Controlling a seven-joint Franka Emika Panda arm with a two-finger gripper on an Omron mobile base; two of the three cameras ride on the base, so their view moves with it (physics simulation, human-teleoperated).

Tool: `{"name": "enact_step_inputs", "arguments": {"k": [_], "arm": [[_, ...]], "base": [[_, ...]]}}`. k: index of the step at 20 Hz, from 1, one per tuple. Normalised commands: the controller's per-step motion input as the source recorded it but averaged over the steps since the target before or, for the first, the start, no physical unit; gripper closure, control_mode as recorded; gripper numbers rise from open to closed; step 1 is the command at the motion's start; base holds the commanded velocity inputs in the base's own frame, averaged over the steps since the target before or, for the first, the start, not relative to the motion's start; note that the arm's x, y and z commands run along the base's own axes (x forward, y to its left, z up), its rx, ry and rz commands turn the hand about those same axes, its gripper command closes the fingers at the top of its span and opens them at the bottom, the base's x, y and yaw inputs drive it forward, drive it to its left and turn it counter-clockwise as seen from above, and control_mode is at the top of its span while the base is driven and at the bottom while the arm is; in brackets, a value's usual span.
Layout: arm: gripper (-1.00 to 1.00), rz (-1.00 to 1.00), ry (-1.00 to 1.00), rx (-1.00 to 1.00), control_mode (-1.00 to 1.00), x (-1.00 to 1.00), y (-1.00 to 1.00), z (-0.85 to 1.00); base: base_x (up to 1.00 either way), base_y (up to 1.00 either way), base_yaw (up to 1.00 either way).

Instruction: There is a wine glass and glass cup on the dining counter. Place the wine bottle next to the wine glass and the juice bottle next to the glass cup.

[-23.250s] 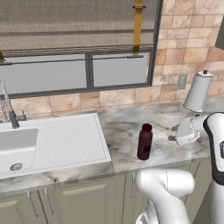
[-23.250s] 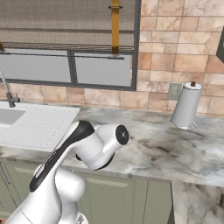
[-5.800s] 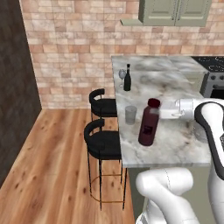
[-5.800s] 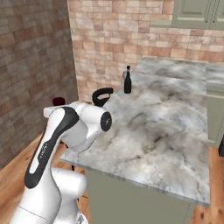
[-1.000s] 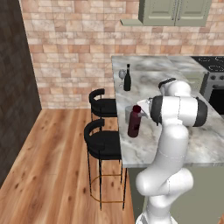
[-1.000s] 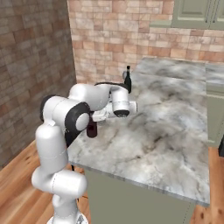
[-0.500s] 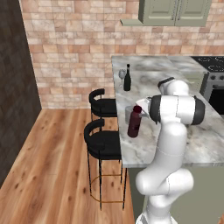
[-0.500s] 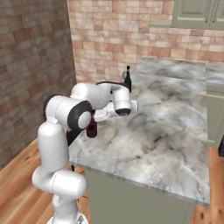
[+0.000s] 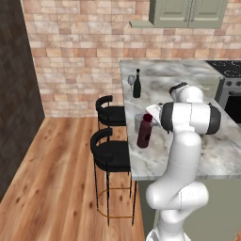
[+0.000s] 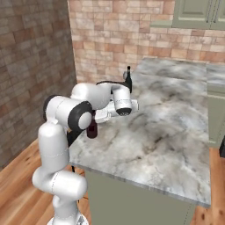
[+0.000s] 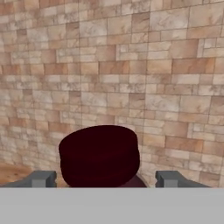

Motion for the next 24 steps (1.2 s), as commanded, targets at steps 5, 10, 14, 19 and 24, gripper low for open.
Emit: {"name": "enact_step_inputs", "arguments": {"k": [5, 10, 14, 19, 24], "arm": [[1.0, 0.0, -0.09, 0.0, -1.0, 0.0, 0.0, -0.11], [-1.0, 0.0, -0.08, 0.0, -1.0, 0.0, 0.0, -0.07], [-1.0, 0.0, -0.05, 0.0, -1.0, 0.0, -0.01, -0.02], [-1.0, 0.0, 0.0, 0.0, -1.0, 0.0, 0.0, 0.0], [-1.0, 0.0, 0.0, 0.0, -1.0, 0.0, -0.01, 0.0]], "base": [[0.0, 0.0, 0.0], [0.0, 0.0, 0.0], [0.0, 0.0, 0.0], [0.0, 0.0, 0.0], [0.0, 0.0, 0.0]]}}
